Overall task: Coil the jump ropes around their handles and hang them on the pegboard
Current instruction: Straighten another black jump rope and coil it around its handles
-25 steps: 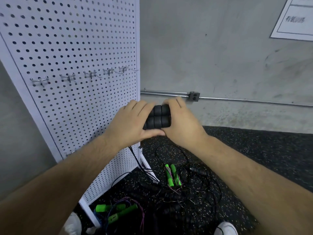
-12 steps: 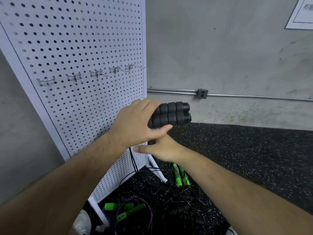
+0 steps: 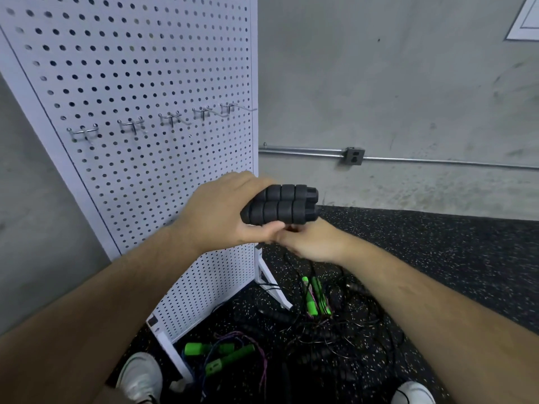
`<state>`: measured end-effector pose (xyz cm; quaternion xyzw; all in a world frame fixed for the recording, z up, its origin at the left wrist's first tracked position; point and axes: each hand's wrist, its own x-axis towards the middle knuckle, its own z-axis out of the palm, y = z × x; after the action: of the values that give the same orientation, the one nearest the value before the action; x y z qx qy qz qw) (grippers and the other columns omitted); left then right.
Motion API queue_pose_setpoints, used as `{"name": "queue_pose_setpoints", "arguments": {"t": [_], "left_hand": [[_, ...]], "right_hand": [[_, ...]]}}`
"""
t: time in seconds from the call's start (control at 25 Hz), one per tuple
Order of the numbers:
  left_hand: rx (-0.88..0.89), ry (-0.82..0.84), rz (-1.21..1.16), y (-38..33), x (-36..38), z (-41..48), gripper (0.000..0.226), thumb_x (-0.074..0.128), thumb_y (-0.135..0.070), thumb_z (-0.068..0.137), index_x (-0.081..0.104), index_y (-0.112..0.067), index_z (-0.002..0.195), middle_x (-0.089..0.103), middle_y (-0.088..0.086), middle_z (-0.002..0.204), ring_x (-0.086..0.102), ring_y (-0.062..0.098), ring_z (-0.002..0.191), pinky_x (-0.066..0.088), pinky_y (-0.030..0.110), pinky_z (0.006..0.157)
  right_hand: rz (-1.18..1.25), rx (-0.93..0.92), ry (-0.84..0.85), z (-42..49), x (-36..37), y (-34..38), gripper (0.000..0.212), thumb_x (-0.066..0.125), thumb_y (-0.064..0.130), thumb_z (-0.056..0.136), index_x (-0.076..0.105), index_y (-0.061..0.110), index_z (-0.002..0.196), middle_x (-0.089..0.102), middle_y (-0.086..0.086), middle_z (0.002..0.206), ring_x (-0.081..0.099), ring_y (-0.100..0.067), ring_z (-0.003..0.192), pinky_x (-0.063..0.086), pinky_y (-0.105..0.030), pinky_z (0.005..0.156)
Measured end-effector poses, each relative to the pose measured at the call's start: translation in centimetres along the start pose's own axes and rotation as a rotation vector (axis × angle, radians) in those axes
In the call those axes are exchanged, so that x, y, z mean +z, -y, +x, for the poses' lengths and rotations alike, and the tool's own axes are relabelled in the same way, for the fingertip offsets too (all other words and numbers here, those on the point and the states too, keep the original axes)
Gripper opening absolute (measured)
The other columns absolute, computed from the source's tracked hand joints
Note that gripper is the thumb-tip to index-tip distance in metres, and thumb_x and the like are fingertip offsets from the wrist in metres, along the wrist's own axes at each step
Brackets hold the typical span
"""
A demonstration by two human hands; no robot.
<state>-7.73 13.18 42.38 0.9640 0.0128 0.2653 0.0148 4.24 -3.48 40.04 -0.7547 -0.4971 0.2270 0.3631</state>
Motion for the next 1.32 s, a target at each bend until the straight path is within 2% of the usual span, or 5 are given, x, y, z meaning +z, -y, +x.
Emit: {"name": "queue_pose_setpoints", "arguments": {"t": [0.12, 0.24, 0.48, 0.88, 1.32], "left_hand": [[0.054, 0.013, 0.08, 1.2, 0.7, -0.3, 0.063, 0.052, -0.076, 0.079, 0.056, -0.036, 0.127, 0.053, -0.019, 0.092, 0.048, 0.005, 0.085, 0.039, 0.025, 0.066], [0.117, -0.016, 0.168, 1.7, 1.8, -0.5, 0.07, 0.05, -0.077, 0.08, 0.06, -0.027, 0.127, 0.06, -0.01, 0.093, 0.056, 0.014, 0.082, 0.048, 0.03, 0.063], [0.177, -0.104, 0.242, 1.5, 3.2, -0.7, 0.073, 0.054, -0.073, 0.081, 0.064, -0.015, 0.124, 0.062, 0.0, 0.088, 0.058, 0.023, 0.074, 0.048, 0.035, 0.065], [0.092, -0.081, 0.313, 0.8, 3.5, -1.0, 0.089, 0.039, -0.08, 0.08, 0.061, -0.012, 0.131, 0.065, 0.004, 0.098, 0.063, 0.024, 0.078, 0.055, 0.037, 0.06], [0.081, -0.062, 0.382, 0.9, 3.9, -1.0, 0.095, 0.033, -0.081, 0.083, 0.056, -0.007, 0.139, 0.065, 0.007, 0.099, 0.062, 0.025, 0.078, 0.052, 0.036, 0.059]], "right_hand": [[-0.054, 0.069, -0.057, -0.8, -2.8, -2.2, 0.017, 0.06, 0.029, 0.1, 0.07, 0.031, 0.087, 0.061, 0.023, 0.062, 0.053, 0.005, 0.054, 0.041, -0.022, 0.061], [-0.027, 0.16, -0.115, -2.0, -4.6, -3.0, 0.026, 0.056, 0.042, 0.1, 0.074, 0.034, 0.082, 0.052, 0.013, 0.059, 0.045, -0.009, 0.054, 0.035, -0.028, 0.058], [-0.11, 0.19, -0.238, -2.6, -3.6, -1.6, 0.051, 0.055, 0.073, 0.086, 0.072, 0.025, 0.082, 0.055, 0.013, 0.054, 0.053, -0.004, 0.053, 0.039, -0.027, 0.059], [-0.348, 0.122, -0.338, -2.4, -3.2, -1.2, 0.04, 0.06, 0.066, 0.088, 0.072, 0.027, 0.082, 0.069, 0.006, 0.07, 0.064, -0.008, 0.066, 0.051, -0.03, 0.063], [-0.654, -0.04, -0.405, -2.0, -2.6, -1.6, 0.041, 0.048, 0.061, 0.095, 0.072, 0.028, 0.097, 0.057, 0.008, 0.063, 0.054, -0.012, 0.061, 0.041, -0.028, 0.052]]}}
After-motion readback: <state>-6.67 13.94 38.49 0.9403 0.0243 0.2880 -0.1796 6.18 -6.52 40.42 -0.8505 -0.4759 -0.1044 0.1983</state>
